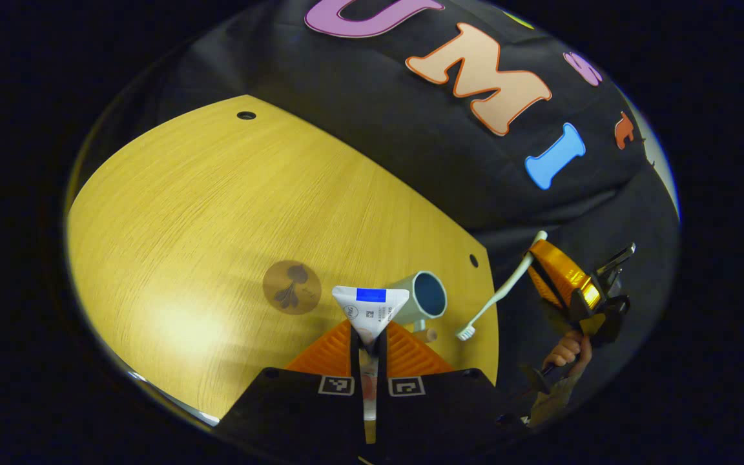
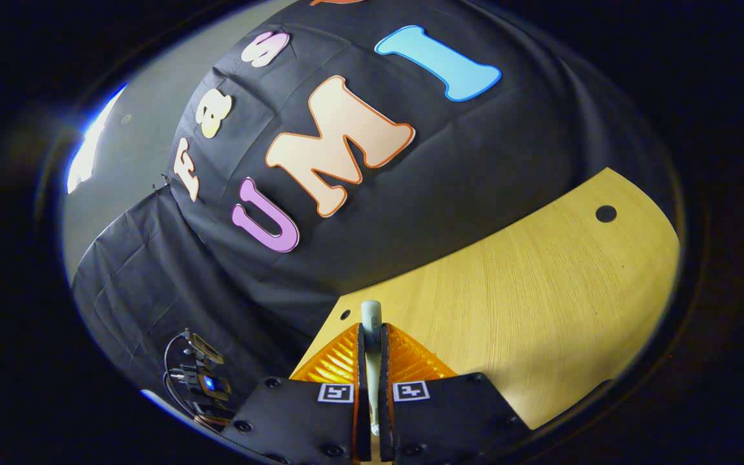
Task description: Put the toothbrush and toothpaste on the desktop into the cup, then pick up the cup and place it on the coaster on the desktop.
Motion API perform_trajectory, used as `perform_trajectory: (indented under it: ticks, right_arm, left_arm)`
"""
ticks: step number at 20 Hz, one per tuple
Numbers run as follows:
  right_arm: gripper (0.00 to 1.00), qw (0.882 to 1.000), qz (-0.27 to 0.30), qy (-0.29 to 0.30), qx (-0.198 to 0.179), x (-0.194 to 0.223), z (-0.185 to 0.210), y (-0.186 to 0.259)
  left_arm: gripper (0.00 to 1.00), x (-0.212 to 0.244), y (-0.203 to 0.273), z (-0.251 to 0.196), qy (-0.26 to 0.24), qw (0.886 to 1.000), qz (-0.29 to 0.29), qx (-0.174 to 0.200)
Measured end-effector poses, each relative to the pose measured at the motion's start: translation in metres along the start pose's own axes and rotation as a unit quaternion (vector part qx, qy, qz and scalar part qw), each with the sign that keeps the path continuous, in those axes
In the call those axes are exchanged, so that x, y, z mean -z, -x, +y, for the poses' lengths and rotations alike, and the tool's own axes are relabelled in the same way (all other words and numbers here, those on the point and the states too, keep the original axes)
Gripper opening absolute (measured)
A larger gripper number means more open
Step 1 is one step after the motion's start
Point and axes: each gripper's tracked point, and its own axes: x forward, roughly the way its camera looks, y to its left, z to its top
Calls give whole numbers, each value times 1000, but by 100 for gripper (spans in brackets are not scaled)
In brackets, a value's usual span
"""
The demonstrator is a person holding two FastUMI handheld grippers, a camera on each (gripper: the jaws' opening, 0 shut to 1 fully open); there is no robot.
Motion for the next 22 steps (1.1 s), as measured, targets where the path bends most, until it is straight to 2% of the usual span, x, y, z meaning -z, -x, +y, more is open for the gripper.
perform_trajectory:
  ticks: [4,7,10,11,13,17,19,20,21,22]
  right_arm:
    - [7,999,-7,37,9,9,-16,-27]
    - [7,996,-30,77,18,7,-27,-35]
    - [8,993,-31,109,28,18,-38,-46]
    - [7,992,-30,119,27,23,-40,-48]
    - [7,989,-25,145,26,39,-43,-45]
    - [10,986,-19,167,12,56,-42,-43]
    - [15,987,-15,160,12,57,-46,-38]
    - [31,988,-19,152,16,52,-49,-34]
    - [28,990,-23,141,18,47,-53,-28]
    - [36,991,-28,129,19,40,-56,-21]
  left_arm:
    - [5,-33,-5,-33,-17,996,-63,61]
    - [5,-53,-10,-49,-29,990,-105,92]
    - [5,-75,-18,-73,-41,980,-150,128]
    - [2,-83,-22,-79,-50,975,-166,136]
    - [4,-95,-38,-90,-70,968,-191,149]
    - [5,-86,-61,-111,-105,953,-209,192]
    - [4,-78,-69,-113,-127,948,-210,204]
    - [4,-72,-71,-112,-138,946,-206,207]
    - [5,-69,-72,-112,-143,944,-210,212]
    - [4,-65,-74,-112,-147,943,-206,214]
